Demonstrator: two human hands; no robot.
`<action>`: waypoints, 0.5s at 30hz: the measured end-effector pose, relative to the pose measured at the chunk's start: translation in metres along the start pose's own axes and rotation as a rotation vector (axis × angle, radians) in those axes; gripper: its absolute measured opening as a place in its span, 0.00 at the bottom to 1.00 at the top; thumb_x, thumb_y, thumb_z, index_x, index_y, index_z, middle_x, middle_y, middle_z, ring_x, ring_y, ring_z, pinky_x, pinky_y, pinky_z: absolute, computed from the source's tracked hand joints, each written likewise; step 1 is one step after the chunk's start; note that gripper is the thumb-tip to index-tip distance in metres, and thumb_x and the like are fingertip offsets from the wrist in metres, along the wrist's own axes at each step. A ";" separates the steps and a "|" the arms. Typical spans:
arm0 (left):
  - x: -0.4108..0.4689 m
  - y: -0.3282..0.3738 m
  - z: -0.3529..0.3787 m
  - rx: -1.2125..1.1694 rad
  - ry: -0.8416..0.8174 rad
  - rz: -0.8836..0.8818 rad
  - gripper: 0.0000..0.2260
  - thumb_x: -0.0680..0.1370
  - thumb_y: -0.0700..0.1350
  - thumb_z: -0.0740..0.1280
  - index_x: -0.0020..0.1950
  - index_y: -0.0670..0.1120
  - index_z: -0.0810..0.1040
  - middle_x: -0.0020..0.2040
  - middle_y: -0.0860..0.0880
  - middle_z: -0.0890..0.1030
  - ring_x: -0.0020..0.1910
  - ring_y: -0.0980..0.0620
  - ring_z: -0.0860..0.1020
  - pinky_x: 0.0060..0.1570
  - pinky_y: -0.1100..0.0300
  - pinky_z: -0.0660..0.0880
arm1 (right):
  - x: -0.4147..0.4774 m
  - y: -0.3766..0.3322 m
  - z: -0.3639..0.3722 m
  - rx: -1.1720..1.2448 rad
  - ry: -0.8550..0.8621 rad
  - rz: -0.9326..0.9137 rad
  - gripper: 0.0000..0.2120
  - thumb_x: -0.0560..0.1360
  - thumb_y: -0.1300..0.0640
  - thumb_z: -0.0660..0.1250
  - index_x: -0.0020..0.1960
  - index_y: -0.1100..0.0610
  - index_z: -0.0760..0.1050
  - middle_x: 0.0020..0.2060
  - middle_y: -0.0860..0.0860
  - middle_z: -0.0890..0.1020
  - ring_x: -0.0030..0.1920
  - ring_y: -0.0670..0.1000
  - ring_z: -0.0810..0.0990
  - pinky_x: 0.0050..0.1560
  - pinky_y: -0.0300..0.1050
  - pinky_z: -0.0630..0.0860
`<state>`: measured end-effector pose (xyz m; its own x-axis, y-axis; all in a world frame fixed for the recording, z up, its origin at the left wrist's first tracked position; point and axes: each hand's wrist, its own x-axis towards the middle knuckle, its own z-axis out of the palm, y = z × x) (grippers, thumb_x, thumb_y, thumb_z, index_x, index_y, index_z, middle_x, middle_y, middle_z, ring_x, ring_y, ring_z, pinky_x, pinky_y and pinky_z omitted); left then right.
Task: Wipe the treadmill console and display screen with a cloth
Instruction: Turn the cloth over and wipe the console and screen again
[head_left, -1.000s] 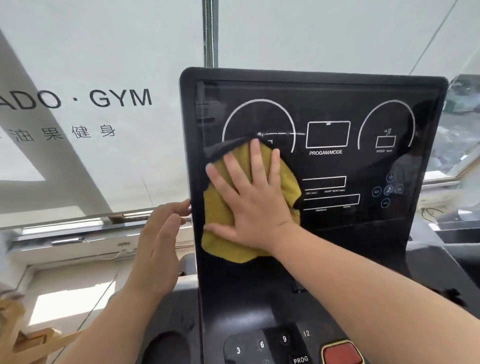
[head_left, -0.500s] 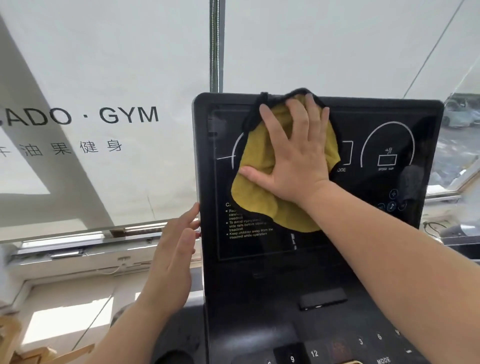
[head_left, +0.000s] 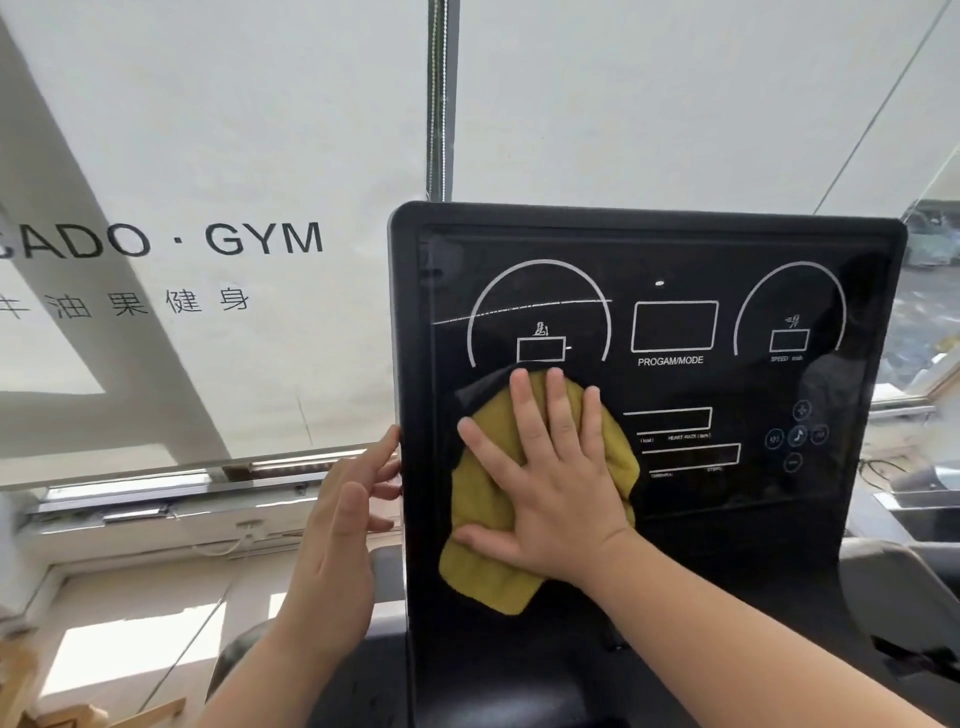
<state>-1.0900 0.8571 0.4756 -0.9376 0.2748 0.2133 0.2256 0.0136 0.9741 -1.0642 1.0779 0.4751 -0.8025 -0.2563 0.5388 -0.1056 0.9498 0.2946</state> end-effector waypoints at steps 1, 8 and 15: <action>0.000 -0.001 -0.001 0.000 -0.008 -0.005 0.32 0.75 0.76 0.47 0.71 0.66 0.73 0.62 0.56 0.79 0.58 0.55 0.77 0.53 0.50 0.75 | -0.005 0.010 0.001 -0.007 0.002 0.022 0.51 0.71 0.20 0.58 0.84 0.44 0.46 0.81 0.65 0.46 0.80 0.73 0.43 0.75 0.79 0.46; -0.005 0.000 -0.002 0.031 -0.045 -0.012 0.28 0.77 0.71 0.46 0.73 0.68 0.69 0.66 0.58 0.76 0.63 0.56 0.76 0.55 0.56 0.73 | 0.066 0.069 -0.038 0.044 0.036 0.448 0.54 0.70 0.18 0.50 0.84 0.49 0.42 0.80 0.70 0.43 0.79 0.76 0.40 0.73 0.80 0.42; -0.007 -0.002 0.004 -0.058 -0.005 -0.025 0.37 0.71 0.80 0.46 0.72 0.66 0.71 0.66 0.55 0.76 0.63 0.55 0.76 0.57 0.49 0.75 | 0.130 0.009 -0.055 0.024 0.056 0.266 0.51 0.71 0.18 0.49 0.84 0.46 0.44 0.82 0.65 0.44 0.79 0.74 0.39 0.73 0.80 0.42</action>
<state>-1.0828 0.8590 0.4718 -0.9415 0.2795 0.1882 0.1859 -0.0348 0.9819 -1.1375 1.0429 0.5915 -0.7703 -0.0062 0.6376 0.0901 0.9889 0.1184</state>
